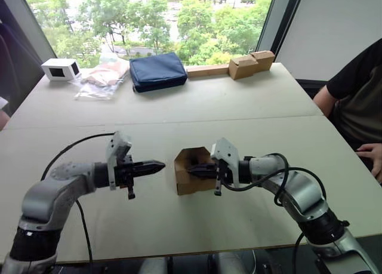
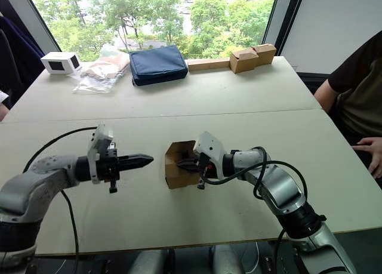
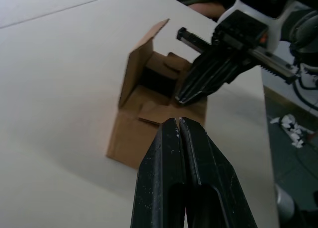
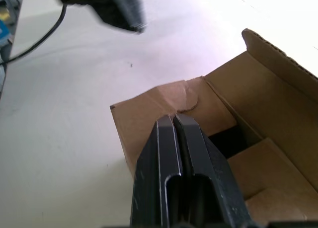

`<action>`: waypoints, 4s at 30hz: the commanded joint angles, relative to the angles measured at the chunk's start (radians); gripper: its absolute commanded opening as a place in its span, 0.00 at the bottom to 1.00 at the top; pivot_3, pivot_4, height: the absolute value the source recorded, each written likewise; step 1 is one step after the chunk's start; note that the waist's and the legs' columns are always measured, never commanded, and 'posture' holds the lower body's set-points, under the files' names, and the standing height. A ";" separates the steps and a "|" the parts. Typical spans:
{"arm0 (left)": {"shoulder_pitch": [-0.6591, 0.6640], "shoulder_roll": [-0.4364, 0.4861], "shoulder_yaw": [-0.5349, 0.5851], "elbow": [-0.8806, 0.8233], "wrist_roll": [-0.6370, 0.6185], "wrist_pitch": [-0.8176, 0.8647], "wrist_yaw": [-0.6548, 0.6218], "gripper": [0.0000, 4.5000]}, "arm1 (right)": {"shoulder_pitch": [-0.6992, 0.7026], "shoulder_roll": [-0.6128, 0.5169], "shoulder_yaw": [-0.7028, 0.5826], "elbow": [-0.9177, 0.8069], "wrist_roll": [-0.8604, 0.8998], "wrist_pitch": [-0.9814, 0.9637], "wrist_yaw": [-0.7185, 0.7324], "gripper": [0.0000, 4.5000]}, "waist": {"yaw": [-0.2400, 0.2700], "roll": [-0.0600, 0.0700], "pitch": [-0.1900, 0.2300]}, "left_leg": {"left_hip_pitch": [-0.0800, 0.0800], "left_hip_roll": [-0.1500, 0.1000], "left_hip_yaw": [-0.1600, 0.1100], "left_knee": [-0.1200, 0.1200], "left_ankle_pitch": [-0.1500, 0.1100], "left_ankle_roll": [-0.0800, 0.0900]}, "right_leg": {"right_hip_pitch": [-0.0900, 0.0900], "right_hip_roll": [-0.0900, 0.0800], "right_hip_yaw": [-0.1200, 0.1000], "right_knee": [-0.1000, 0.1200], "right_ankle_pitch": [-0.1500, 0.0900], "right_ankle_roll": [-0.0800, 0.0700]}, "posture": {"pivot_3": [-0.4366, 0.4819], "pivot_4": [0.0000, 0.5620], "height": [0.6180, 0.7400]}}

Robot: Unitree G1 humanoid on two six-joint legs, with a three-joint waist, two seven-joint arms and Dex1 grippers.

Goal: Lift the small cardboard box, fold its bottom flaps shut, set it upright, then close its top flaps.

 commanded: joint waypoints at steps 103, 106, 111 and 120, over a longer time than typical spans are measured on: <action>-0.140 -0.286 -0.188 0.204 0.098 -0.212 0.274 0.01 | -0.007 -0.174 0.029 -0.216 -0.081 0.072 -0.036 0.00 | 0.001 0.000 0.000 | 0.000 -0.008 0.000 -0.001 0.000 0.000 | 0.001 -0.009 -0.004 -0.001 0.000 0.000 | 0.48 0.27 1.00; -0.141 -0.284 -0.189 0.201 0.094 -0.206 0.276 0.01 | -0.002 -0.167 0.035 -0.207 -0.091 0.060 -0.037 0.00 | 0.001 0.000 0.000 | 0.000 -0.008 0.000 -0.001 0.000 0.000 | 0.001 -0.008 -0.004 -0.001 0.000 0.000 | 0.48 0.27 1.00; -0.141 -0.284 -0.189 0.199 0.087 -0.199 0.277 0.01 | 0.000 -0.162 0.047 -0.197 -0.116 0.045 -0.038 0.00 | 0.001 0.000 0.000 | 0.000 -0.008 0.000 -0.001 0.000 0.000 | 0.001 -0.008 -0.004 -0.001 0.000 0.000 | 0.48 0.27 1.00; -0.134 -0.296 -0.191 0.197 0.090 -0.189 0.278 0.01 | -0.005 -0.167 0.086 -0.151 -0.213 -0.027 -0.043 0.00 | 0.001 0.000 0.000 | 0.000 -0.008 0.000 -0.001 0.000 0.000 | 0.001 -0.008 -0.004 -0.001 0.000 0.000 | 0.48 0.27 1.00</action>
